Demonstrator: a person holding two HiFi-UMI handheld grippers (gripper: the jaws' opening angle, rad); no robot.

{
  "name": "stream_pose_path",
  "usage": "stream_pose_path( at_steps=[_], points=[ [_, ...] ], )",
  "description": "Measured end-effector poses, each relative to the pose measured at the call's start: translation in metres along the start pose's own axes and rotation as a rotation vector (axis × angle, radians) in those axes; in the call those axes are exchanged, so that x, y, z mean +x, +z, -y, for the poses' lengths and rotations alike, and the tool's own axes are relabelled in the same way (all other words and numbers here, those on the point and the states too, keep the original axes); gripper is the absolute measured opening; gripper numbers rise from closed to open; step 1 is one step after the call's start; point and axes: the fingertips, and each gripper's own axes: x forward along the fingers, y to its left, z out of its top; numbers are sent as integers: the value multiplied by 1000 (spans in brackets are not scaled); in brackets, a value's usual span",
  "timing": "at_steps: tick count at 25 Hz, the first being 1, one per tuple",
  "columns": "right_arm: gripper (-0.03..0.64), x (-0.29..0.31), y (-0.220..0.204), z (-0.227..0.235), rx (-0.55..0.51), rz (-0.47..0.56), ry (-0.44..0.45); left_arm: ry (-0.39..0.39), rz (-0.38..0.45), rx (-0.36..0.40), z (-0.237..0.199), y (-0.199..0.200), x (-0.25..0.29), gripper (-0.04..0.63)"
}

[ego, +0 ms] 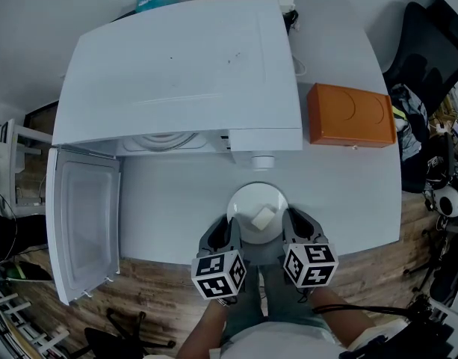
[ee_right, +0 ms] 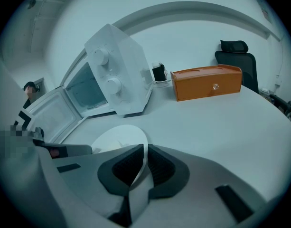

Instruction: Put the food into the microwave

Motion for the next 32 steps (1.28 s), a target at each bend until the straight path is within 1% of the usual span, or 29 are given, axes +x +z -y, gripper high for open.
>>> stream_pose_path(
  at_steps=[5,10,18,32],
  points=[
    [23,1,2,-1,-7,4,-6,9,3,-12,-1,1,1,67],
    [23,4,1,-7,13,0,5,32,11,-28,-8,2,-1,67],
    [23,9,-4,-29,-8,-22,27,69,30,-60,-28,6,-15,67],
    [23,24,2,-76,-65,-47,95,126,82,-138,-68,16,-40,67]
  ],
)
